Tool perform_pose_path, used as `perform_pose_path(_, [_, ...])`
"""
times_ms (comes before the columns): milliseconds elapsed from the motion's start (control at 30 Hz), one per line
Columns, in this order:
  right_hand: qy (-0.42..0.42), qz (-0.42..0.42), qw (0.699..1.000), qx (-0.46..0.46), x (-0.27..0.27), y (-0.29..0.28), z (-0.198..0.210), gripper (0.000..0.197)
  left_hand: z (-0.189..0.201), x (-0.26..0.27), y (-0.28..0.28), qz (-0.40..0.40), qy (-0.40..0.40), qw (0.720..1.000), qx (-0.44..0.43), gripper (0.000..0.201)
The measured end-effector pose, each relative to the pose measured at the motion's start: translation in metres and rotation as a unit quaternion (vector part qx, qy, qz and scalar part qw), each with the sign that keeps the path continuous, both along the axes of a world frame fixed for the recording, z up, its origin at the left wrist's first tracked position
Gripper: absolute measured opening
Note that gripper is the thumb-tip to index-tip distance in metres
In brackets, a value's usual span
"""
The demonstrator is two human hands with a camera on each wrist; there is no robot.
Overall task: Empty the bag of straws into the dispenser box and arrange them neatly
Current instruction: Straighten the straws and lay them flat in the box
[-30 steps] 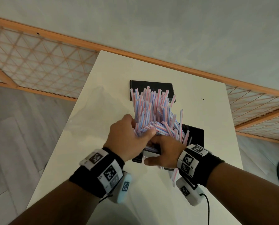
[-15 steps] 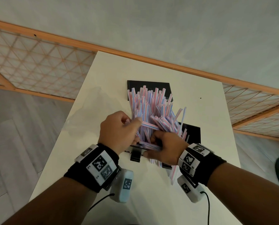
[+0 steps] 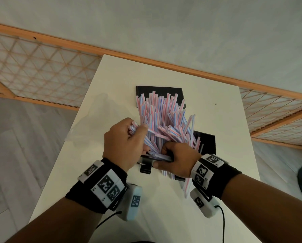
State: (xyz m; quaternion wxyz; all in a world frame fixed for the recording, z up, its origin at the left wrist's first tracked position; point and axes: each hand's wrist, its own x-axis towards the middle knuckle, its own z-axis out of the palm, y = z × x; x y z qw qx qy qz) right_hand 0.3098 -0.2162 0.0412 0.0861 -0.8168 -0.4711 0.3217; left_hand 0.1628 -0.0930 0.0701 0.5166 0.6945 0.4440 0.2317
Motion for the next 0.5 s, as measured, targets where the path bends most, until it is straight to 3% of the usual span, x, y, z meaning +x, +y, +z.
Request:
perform_pose_path(67, [-0.002,-0.004,1.0,0.008,0.002,-0.001,-0.001,0.05,-0.002,-0.001,0.0,0.002,-0.01,0.998,-0.059,0.036])
perform_pose_path(200, [-0.033,0.041,0.998,-0.021,-0.002,-0.001,-0.001,0.047,0.0,-0.003,-0.004,-0.056,0.038,0.997,-0.036,0.036])
perform_pose_path(367, [-0.029,0.033,0.999,-0.005,-0.002,-0.002,0.004,0.041,-0.001,0.003,-0.003,-0.019,-0.021,0.994,-0.109,0.028])
perform_pose_path(433, [-0.033,0.037,0.999,-0.007,-0.001,-0.003,0.004,0.043,-0.009,0.0,-0.004,-0.074,0.056,0.996,-0.005,0.031])
perform_pose_path(500, [-0.034,0.047,0.998,-0.017,-0.001,-0.002,0.005,0.044,-0.011,-0.003,-0.006,-0.079,0.088,0.988,0.098,0.037])
